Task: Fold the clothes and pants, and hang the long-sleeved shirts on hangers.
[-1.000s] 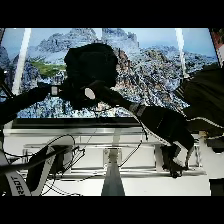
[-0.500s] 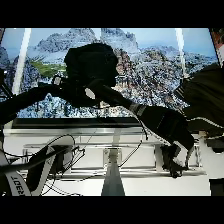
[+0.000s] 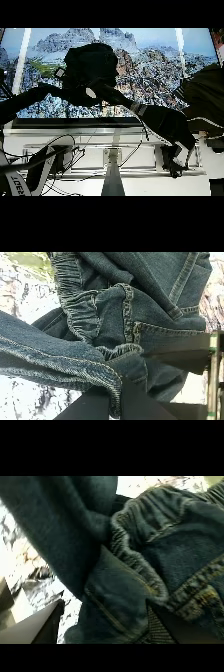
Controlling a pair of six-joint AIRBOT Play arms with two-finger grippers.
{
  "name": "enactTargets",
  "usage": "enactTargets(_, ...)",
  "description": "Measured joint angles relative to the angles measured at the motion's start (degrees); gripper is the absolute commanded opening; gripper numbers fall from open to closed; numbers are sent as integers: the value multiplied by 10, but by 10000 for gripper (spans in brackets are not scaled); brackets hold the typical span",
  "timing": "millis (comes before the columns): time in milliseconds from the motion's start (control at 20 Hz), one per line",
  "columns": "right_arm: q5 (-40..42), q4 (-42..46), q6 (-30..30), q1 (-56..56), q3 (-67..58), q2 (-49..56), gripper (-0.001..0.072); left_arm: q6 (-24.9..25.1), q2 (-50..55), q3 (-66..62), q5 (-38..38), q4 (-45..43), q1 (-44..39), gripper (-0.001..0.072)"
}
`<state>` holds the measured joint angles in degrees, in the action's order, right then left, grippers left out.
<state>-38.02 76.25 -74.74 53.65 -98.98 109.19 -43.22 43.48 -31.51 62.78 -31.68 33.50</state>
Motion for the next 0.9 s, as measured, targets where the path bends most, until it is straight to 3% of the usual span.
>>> enactTargets(350, -39, 11, -86, 0, 0, -7, 588, 0, 0, 0, 0, 0, 0, 30)
enactTargets(600, -45, 9, -110, 14, 0, -7, 573, 0, 0, 0, 3, 0, 0, 30)
enactTargets(700, -28, 6, -113, 23, 0, -3, 464, 0, 0, 0, 5, 0, 0, 31)
enactTargets(800, -11, 6, -115, 28, 0, 4, 427, 0, 0, 0, 6, 0, 0, 31)
enactTargets(850, -4, 7, -116, 29, 0, 8, 289, 0, 0, 0, 7, 0, 0, 31)
enactTargets(900, 3, 8, -116, 27, 0, 12, 198, 0, 0, 0, 7, 0, 0, 30)
